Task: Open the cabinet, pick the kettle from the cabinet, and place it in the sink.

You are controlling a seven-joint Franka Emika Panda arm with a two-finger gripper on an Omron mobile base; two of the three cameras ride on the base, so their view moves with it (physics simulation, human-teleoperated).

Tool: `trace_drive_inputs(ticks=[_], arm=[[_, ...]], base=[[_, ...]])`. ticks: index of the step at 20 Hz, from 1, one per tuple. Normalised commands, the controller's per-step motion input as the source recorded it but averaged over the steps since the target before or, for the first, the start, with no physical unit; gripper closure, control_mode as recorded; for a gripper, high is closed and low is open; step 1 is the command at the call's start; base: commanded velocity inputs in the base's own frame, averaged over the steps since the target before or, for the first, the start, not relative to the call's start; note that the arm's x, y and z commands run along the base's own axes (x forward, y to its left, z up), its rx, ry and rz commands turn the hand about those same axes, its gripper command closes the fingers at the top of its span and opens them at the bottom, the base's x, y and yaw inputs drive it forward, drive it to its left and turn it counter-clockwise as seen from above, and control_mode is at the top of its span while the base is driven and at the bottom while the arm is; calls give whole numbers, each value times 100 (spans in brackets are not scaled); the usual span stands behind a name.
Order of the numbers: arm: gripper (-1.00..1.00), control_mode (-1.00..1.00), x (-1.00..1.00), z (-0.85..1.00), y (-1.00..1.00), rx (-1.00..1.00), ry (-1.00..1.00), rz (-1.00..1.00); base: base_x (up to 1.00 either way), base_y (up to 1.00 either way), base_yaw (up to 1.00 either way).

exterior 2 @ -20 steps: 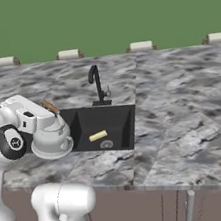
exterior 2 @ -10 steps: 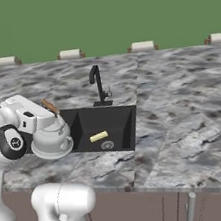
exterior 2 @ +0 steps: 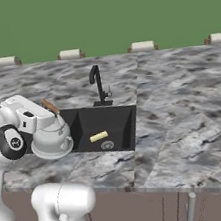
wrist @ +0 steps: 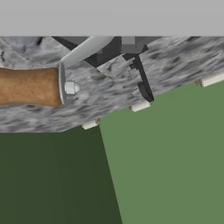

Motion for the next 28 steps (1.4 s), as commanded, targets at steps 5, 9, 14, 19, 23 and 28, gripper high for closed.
trace_drive_inputs(ticks=[5,9,14,19,23,28], arm=[[100,-100,0,0,0,0,0,0],[100,-100,-1,0,0,0,0,0],[100,-100,-3,-1,-4,0,0,4],[100,-100,-10,5,-19,3,-1,20],[100,-100,-7,10,-29,6,0,33],[100,-100,-6,4,-32,3,0,46]], base=[[0,0,0],[0,0,0],[0,0,0],[0,0,0],[0,0,0],[0,0,0]])
